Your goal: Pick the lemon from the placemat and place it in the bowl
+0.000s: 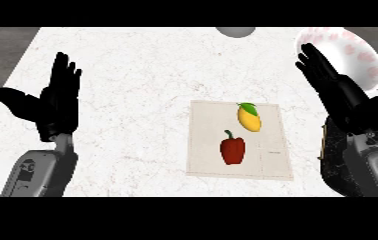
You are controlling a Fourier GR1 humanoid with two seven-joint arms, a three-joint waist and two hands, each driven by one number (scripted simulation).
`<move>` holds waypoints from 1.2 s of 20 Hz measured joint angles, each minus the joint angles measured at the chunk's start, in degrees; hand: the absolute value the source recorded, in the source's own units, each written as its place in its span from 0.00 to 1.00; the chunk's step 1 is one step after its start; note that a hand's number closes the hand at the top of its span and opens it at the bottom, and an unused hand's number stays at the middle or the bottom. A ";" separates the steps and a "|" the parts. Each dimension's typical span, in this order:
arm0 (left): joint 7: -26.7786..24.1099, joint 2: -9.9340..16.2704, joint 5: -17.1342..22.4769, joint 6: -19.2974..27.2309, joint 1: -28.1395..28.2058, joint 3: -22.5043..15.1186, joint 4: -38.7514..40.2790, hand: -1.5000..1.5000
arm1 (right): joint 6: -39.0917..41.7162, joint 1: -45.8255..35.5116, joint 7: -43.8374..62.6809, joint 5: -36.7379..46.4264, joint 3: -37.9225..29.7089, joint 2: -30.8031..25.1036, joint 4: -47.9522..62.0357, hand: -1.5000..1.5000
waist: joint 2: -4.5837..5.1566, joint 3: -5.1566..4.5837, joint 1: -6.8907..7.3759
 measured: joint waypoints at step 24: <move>-4.19 -1.09 -5.16 -11.62 4.67 -11.08 -0.63 0.50 | -6.08 7.42 -28.24 20.73 6.79 5.99 0.63 0.00 | -0.98 1.15 -1.54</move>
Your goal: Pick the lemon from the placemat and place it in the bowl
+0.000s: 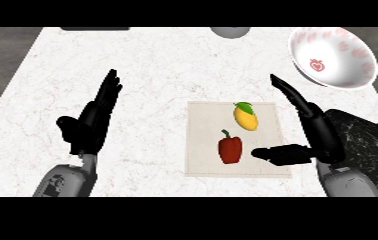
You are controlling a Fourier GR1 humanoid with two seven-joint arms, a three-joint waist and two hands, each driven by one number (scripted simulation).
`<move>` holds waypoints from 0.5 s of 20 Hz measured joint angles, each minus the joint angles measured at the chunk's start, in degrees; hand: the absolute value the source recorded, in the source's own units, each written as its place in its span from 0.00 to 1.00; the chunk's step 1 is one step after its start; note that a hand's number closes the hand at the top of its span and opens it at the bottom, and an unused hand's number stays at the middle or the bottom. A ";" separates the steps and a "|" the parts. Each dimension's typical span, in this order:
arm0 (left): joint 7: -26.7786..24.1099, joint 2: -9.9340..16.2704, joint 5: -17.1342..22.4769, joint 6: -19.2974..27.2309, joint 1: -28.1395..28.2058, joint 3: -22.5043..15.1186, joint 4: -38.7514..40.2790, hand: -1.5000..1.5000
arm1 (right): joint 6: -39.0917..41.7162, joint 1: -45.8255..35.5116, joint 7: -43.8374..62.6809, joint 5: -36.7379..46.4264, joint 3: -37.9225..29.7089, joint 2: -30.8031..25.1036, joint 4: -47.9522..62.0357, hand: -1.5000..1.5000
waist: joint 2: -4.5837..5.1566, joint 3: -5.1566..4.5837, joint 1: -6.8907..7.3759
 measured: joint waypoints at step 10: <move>0.24 -0.15 -0.92 -1.68 1.90 0.62 -2.10 0.50 | 6.88 -7.23 25.01 2.65 0.29 -4.42 -4.52 0.00 | -0.01 -0.04 0.40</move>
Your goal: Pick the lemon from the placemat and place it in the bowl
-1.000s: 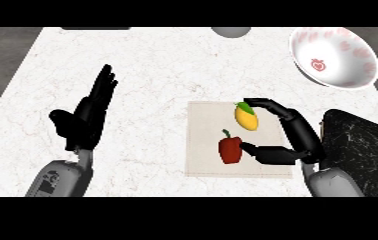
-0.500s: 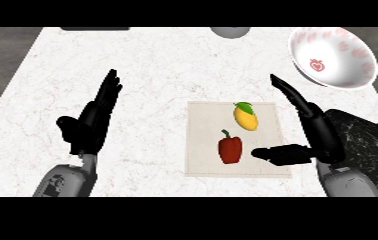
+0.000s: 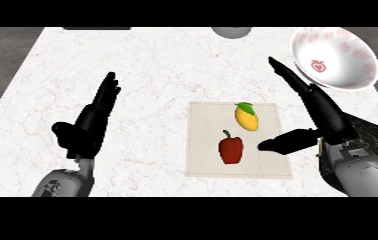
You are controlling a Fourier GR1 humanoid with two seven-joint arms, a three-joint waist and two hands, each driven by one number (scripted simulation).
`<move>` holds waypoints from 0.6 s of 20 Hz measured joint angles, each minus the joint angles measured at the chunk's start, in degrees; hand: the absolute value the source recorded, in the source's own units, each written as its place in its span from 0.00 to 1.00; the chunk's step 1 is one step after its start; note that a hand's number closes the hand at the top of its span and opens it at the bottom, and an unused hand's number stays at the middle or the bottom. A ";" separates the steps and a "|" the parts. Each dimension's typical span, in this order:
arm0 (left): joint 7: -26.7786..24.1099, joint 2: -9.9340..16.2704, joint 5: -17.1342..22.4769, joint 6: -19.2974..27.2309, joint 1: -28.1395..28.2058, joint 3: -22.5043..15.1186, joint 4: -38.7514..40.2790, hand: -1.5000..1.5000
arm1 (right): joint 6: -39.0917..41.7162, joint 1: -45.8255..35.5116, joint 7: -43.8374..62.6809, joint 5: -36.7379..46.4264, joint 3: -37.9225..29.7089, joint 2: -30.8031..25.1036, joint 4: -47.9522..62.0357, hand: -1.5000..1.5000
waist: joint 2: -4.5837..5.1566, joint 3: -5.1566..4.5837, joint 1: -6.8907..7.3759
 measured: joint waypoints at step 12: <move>0.08 -1.58 -1.57 -2.37 -1.68 2.69 2.26 0.50 | 9.93 -3.58 6.81 5.28 0.93 1.86 9.50 0.00 | 0.12 0.05 -0.03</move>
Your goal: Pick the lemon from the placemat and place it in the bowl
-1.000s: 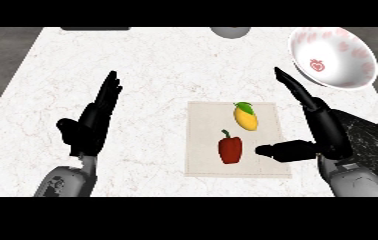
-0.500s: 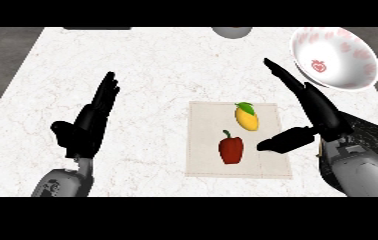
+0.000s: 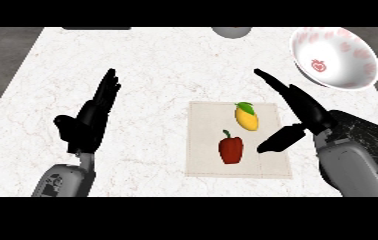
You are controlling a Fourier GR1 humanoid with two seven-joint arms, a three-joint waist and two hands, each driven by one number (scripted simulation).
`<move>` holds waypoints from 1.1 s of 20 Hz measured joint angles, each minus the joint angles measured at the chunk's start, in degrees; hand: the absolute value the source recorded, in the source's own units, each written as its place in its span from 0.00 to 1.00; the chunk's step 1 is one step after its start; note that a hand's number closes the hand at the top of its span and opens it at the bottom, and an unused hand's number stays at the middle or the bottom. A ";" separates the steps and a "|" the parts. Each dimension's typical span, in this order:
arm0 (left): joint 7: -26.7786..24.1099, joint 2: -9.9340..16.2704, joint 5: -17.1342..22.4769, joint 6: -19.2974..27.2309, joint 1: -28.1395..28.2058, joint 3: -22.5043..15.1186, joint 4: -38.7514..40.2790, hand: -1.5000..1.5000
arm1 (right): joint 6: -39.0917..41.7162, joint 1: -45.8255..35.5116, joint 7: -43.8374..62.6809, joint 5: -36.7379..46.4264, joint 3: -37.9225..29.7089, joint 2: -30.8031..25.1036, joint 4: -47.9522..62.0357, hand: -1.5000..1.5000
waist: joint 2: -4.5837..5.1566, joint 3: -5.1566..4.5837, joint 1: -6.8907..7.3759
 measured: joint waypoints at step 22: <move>1.06 -4.53 -4.62 -3.16 0.52 3.82 -0.76 0.50 | 9.30 4.39 -9.25 0.05 -9.74 8.32 4.96 0.00 | -0.03 0.00 -0.09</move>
